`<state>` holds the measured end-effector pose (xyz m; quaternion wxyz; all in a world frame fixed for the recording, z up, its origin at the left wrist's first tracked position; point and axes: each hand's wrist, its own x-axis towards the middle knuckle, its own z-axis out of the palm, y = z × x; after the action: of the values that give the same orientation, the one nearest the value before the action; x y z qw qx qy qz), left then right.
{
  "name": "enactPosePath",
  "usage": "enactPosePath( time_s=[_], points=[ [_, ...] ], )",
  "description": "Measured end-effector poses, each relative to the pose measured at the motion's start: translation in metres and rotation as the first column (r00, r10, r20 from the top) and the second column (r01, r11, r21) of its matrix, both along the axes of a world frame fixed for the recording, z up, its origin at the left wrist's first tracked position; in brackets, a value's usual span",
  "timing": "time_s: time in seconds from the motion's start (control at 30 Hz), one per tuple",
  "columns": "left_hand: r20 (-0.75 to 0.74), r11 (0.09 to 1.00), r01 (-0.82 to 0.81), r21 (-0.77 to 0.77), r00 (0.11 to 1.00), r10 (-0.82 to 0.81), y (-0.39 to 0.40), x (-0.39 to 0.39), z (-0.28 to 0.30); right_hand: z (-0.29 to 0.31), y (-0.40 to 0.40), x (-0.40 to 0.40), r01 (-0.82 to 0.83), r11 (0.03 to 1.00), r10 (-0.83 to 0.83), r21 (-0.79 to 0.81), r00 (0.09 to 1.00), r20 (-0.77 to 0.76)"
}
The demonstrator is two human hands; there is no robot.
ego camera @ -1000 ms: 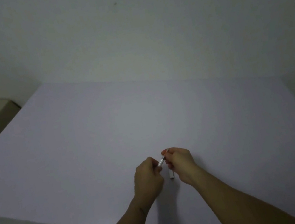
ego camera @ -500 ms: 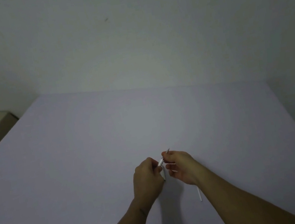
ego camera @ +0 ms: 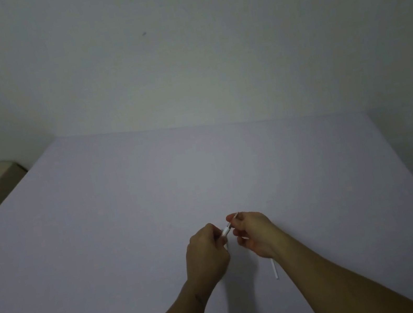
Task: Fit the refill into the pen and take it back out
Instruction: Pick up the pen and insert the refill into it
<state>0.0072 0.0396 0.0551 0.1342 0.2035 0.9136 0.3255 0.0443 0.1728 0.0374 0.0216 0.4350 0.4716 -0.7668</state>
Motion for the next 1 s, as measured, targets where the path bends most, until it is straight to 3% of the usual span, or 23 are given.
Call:
enactPosePath(
  time_s=[0.17, 0.37, 0.57, 0.73, 1.0],
  points=[
    [-0.015, 1.0, 0.003, -0.009, 1.0, -0.003, -0.0008, -0.0003, 0.0017, 0.0044, -0.0003, 0.0036, -0.022, 0.993, 0.021, -0.116, 1.0, -0.016],
    [-0.008, 1.0, -0.003, -0.005, 1.0, 0.003, -0.0007, 0.0007, 0.0022, 0.0047, -0.0002, 0.0009, 0.015, 0.999, -0.015, -0.041, 1.0, 0.007],
    [-0.009, 1.0, -0.015, -0.023, 1.0, 0.015, -0.0043, -0.0007, -0.0007, 0.0042, -0.0008, 0.0041, -0.022, 0.995, 0.02, -0.093, 0.999, -0.029],
    [-0.012, 1.0, -0.012, -0.028, 1.0, 0.012, -0.0044, -0.002, -0.0033, 0.003, -0.0064, 0.0031, 0.005, 0.997, -0.002, -0.071, 0.999, 0.034],
    [-0.008, 1.0, -0.021, 0.003, 1.0, 0.021, -0.0013, -0.004, -0.002, 0.0058, -0.0018, 0.0015, -0.012, 0.999, 0.009, -0.043, 0.998, -0.059]
  ],
)
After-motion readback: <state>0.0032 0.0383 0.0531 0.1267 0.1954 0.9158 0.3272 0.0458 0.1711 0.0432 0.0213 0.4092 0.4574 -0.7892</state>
